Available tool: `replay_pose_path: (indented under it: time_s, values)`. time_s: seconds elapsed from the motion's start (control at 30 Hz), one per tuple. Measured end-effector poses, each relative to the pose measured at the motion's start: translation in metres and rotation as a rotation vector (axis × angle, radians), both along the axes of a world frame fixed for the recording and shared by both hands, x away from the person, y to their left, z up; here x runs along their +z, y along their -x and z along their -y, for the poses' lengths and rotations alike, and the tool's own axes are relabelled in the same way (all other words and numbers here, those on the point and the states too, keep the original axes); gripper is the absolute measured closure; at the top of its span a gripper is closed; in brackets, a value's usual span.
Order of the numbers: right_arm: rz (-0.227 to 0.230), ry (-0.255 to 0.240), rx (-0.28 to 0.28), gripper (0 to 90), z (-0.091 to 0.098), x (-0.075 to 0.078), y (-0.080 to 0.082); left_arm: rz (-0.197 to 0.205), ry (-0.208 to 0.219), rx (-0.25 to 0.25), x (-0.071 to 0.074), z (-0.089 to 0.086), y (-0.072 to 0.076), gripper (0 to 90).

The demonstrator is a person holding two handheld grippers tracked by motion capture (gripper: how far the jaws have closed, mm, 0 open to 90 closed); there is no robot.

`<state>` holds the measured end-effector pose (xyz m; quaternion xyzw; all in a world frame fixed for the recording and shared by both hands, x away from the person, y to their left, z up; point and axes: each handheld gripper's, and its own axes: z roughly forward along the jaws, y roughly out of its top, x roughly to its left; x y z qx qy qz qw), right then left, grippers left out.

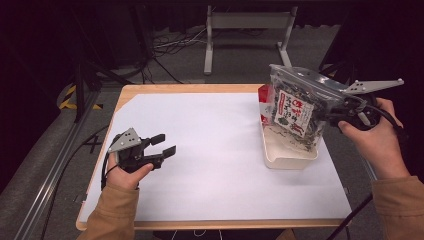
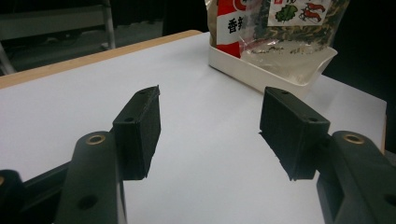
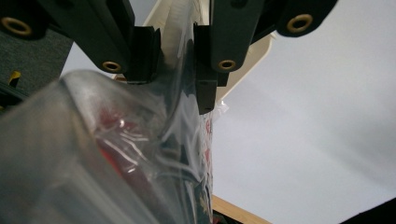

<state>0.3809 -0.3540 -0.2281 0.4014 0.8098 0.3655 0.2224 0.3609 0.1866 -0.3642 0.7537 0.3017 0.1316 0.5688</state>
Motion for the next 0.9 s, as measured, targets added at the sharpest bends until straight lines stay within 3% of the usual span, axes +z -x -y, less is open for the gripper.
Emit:
replay_pose_path:
  time_s: [0.4, 0.77, 0.9]
  values:
    - [-0.056, 0.016, 0.018, 75.4, -0.004, -0.023, -0.005, 0.001, 0.003, 0.007, 0.000, 0.000, 0.000, 38.5]
    - [-0.066, -0.033, 0.012, 75.4, 0.006, -0.045, -0.003, -0.009, -0.003, 0.003, -0.003, 0.001, -0.002, 38.1]
    - [-0.104, -0.025, 0.026, 75.5, 0.002, -0.062, -0.008, -0.006, -0.008, 0.003, -0.003, 0.001, -0.001, 37.4]
